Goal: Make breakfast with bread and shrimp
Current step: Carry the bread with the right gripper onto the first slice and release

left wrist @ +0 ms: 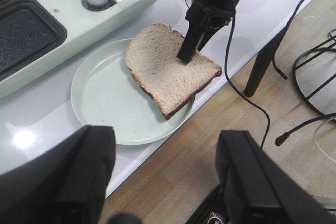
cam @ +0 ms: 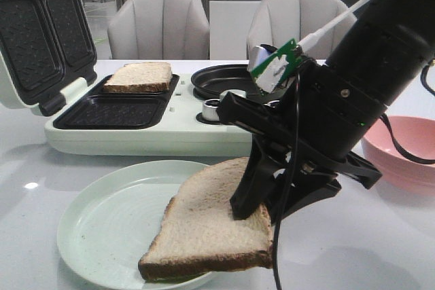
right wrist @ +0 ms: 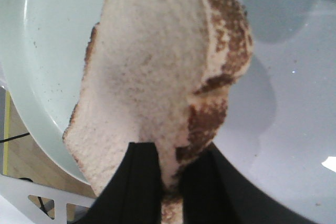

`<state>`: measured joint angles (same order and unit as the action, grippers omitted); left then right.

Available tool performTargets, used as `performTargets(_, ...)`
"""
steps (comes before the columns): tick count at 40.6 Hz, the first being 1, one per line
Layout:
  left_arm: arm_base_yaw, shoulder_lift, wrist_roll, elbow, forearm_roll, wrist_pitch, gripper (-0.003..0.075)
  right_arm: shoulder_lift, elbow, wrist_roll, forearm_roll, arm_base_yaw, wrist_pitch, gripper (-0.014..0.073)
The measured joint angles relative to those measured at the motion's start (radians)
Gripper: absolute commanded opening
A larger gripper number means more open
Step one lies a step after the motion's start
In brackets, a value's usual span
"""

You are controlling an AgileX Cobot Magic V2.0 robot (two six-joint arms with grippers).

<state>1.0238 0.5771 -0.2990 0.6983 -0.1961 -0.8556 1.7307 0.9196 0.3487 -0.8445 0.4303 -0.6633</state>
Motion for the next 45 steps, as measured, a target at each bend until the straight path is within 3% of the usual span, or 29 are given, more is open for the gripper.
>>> performTargets(14, 0.0, 0.0, 0.0, 0.0, -0.005, 0.0, 0.0476, -0.2, 0.01, 0.002, 0.017, 0.0, -0.042, 0.0063)
performTargets(24, 0.0, 0.0, 0.0, 0.0, -0.005, 0.0, 0.0476, -0.274, 0.141, 0.002, 0.023, 0.0, -0.042, 0.0063)
performTargets(32, 0.0, 0.0, 0.0, 0.0, -0.005, 0.0, 0.0476, -0.155, 0.315, 0.002, 0.023, 0.0, -0.003, 0.0063)
performTargets(45, 0.0, -0.002, 0.0, 0.0, -0.008, 0.0, 0.0476, 0.212, 0.692, 0.002, -0.004, 0.034, -0.001, 0.0066)
